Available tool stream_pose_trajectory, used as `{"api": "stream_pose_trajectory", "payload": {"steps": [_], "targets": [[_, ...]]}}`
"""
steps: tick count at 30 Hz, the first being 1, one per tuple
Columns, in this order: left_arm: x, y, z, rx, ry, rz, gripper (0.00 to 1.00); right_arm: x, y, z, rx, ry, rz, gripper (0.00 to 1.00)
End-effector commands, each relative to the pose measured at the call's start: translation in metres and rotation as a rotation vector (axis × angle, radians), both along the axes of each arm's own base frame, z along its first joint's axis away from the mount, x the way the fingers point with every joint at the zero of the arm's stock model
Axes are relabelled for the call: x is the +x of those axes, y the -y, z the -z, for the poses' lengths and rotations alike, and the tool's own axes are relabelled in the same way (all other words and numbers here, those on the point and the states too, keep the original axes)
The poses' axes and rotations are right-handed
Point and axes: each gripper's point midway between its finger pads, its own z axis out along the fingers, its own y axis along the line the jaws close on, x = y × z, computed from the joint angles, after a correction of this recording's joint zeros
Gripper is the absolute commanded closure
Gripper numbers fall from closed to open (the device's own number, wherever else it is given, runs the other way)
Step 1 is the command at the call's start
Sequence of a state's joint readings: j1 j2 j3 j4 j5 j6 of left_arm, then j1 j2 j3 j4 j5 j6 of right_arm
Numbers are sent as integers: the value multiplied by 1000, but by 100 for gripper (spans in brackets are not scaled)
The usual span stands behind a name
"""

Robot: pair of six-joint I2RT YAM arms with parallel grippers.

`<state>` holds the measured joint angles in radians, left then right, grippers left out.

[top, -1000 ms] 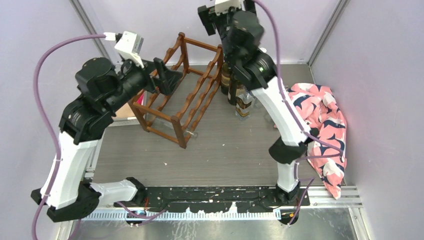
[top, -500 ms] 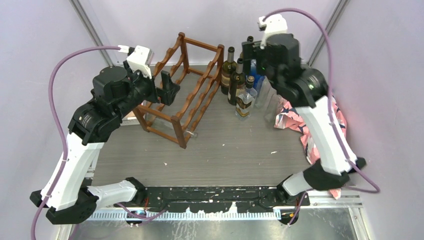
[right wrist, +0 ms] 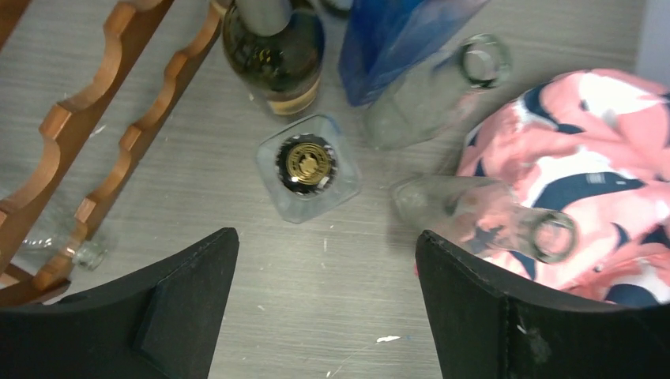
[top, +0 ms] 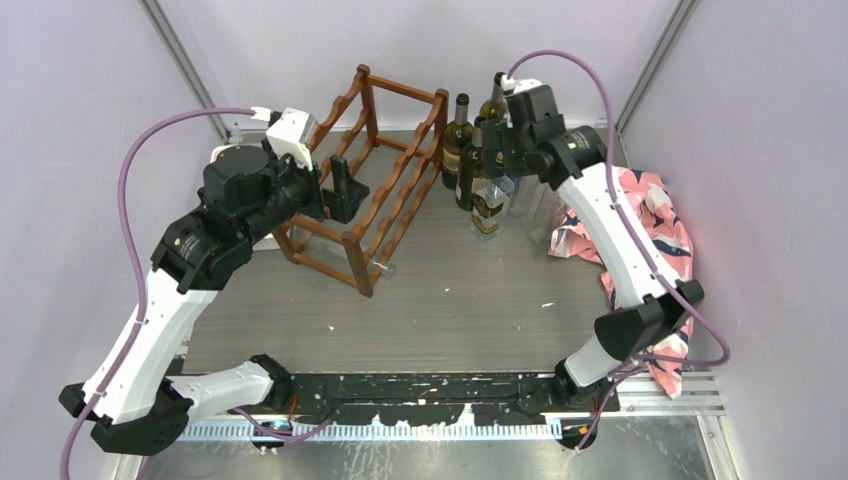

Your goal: Put the wine bottle on the wine rack

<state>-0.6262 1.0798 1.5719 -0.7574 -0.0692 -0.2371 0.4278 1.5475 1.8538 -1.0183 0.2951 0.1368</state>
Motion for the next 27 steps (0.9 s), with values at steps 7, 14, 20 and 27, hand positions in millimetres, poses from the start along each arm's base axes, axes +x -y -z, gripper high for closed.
{"api": "stream_pose_trajectory", "payload": {"steps": [7,14,20,27], "targets": [[-9,6,-19,-148,35,20,0,29,-21,14,99,-9,-55,19],[-8,12,-15,-167,24,36,0,52,-27,31,117,-43,-71,30],[-8,19,-3,-178,0,58,0,57,-29,38,129,-55,-84,46],[-10,36,6,-181,-32,137,0,38,-28,21,166,-41,-98,87]]}}
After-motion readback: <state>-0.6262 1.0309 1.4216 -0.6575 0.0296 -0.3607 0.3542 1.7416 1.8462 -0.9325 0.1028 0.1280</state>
